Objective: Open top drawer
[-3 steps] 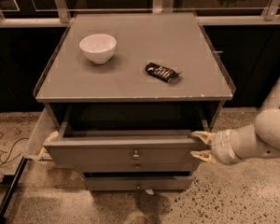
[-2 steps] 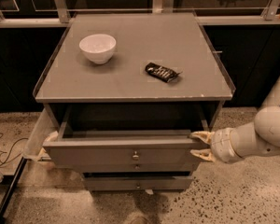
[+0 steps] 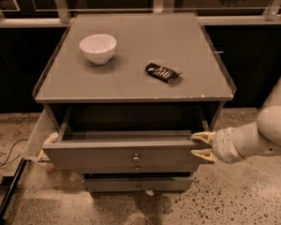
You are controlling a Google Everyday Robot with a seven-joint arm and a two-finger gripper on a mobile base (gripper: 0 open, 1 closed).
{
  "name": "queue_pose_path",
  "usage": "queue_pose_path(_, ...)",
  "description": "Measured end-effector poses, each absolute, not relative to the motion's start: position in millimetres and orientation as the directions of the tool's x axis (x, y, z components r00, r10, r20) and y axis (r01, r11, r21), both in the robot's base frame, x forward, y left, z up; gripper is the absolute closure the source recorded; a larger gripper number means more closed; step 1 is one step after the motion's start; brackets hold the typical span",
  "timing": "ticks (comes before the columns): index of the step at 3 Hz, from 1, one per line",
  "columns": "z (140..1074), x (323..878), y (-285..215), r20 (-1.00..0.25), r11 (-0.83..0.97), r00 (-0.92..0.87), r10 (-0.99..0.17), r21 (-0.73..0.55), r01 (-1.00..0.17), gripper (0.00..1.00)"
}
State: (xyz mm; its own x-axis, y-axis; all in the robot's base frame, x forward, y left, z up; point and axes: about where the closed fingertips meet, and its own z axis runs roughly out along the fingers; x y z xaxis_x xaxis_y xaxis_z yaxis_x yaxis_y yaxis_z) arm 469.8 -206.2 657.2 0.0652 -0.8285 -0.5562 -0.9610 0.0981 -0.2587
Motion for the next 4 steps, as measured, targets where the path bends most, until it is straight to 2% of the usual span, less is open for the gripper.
queue_pose_path(1, 657.5, 469.9, -206.2, -0.556, 0.098, 0.065, -0.828, -0.259, -0.961, 0.81)
queue_pose_path(4, 663.1, 474.7, -198.5, -0.557, 0.085, 0.07, -0.827, -0.248, -0.965, 0.11)
